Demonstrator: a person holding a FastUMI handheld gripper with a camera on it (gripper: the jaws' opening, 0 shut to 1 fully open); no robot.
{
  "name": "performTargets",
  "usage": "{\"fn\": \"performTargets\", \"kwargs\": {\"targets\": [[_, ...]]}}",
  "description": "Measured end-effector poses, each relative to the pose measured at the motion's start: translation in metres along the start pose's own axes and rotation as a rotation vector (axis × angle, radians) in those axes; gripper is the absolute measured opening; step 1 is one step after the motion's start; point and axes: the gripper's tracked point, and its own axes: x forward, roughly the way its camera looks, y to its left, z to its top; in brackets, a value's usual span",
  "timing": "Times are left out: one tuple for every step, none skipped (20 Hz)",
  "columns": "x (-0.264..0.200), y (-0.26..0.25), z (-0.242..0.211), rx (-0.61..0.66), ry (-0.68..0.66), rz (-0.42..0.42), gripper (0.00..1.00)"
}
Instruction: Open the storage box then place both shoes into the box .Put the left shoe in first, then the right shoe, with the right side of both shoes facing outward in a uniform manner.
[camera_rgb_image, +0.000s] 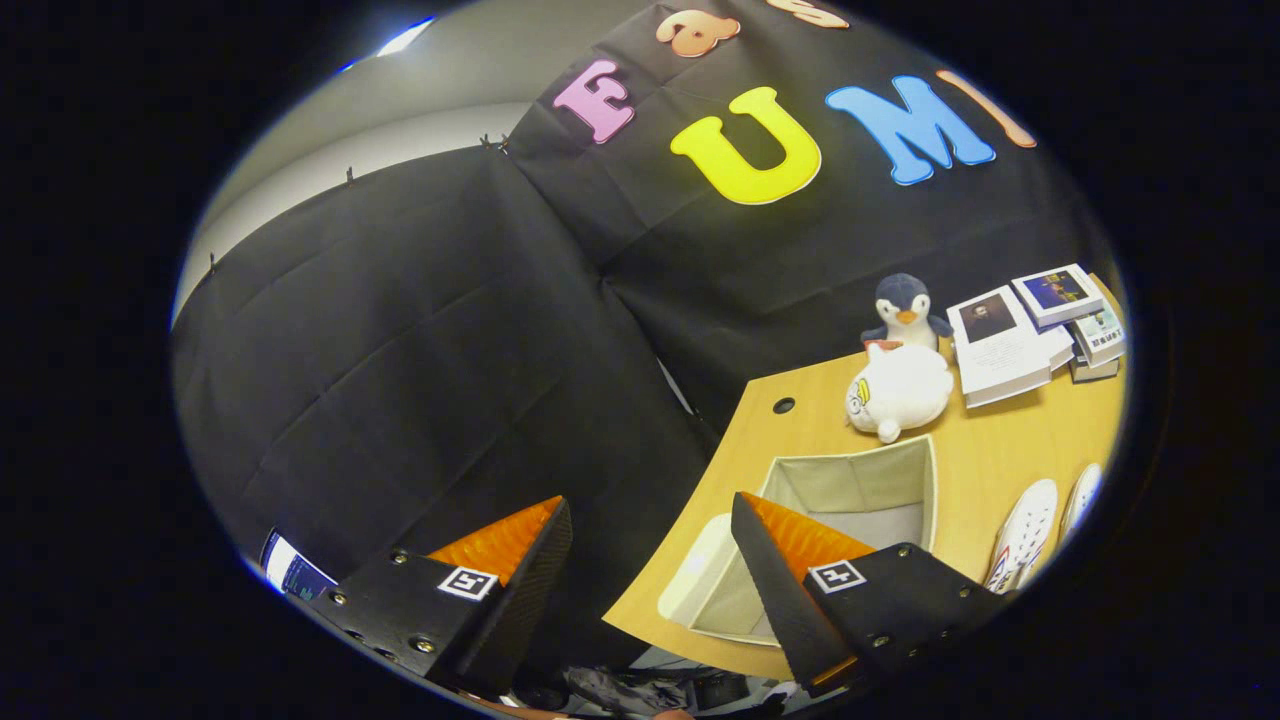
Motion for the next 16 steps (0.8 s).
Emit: {"fn": "performTargets", "kwargs": {"targets": [[-0.004, -0.007, 0.002, -0.006, -0.005, -0.014, 0.97], [-0.008, -0.013, 0.003, -0.013, -0.009, -0.027, 0.97], [-0.012, -0.019, 0.004, -0.022, -0.010, -0.042, 0.97], [-0.016, -0.025, 0.005, -0.031, -0.012, -0.058, 0.97], [-0.020, -0.031, 0.006, -0.040, -0.011, -0.073, 0.97], [-0.023, -0.036, 0.006, -0.047, -0.011, -0.085, 0.97], [-0.026, -0.042, 0.008, -0.053, -0.012, -0.097, 0.97], [-0.030, -0.047, 0.007, -0.058, -0.011, -0.109, 0.97], [-0.033, -0.053, 0.007, -0.063, -0.008, -0.119, 0.97], [-0.035, -0.060, 0.008, -0.068, -0.005, -0.131, 0.97], [-0.038, -0.066, 0.009, -0.072, -0.005, -0.144, 0.97], [-0.040, -0.073, 0.010, -0.078, -0.005, -0.156, 0.97], [-0.043, -0.078, 0.011, -0.083, -0.006, -0.168, 0.97], [-0.045, -0.084, 0.011, -0.085, -0.005, -0.178, 0.97], [-0.047, -0.090, 0.011, -0.086, -0.003, -0.187, 0.97], [-0.049, -0.095, 0.011, -0.085, -0.001, -0.196, 0.97]]}}
